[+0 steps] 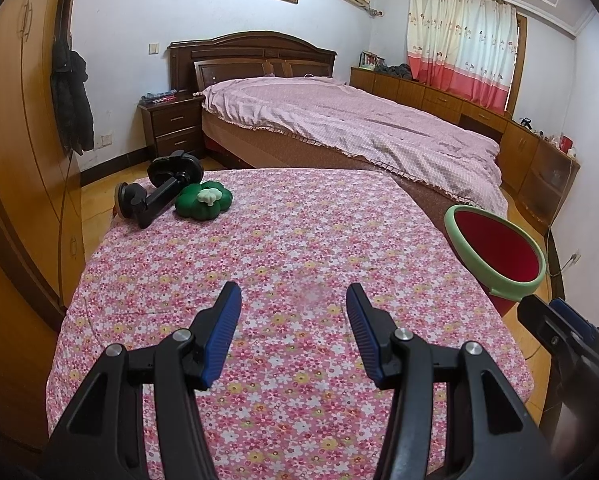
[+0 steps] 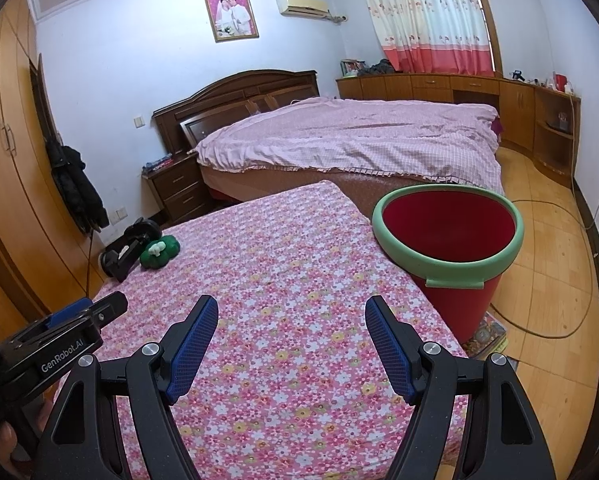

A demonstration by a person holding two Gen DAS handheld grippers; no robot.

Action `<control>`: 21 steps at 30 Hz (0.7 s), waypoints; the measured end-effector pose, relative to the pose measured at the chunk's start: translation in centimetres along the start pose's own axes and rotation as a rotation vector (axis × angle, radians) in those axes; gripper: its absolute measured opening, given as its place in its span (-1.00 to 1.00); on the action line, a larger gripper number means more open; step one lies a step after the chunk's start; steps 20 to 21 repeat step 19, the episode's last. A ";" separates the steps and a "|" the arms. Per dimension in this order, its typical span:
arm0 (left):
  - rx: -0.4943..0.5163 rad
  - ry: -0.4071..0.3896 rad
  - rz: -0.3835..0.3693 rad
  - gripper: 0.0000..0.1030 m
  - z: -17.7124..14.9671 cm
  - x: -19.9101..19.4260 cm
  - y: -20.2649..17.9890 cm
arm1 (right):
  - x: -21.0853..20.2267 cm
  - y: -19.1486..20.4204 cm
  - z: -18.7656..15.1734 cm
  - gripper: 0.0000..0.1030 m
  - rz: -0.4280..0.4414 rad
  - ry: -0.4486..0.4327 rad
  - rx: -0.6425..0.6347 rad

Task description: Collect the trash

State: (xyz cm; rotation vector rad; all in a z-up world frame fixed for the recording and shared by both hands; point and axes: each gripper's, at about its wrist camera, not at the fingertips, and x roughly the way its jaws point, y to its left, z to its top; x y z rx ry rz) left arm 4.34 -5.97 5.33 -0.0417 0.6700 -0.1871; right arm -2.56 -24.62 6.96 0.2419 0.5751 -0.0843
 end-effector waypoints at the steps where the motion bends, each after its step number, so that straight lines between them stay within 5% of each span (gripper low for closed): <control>1: -0.001 -0.001 0.000 0.06 0.0 0.0 0.0 | 0.0 0.0 0.0 0.50 0.000 -0.001 0.000; 21: 0.001 -0.003 0.005 0.06 -0.1 -0.1 0.2 | -0.3 0.0 -0.1 0.50 -0.007 -0.007 0.002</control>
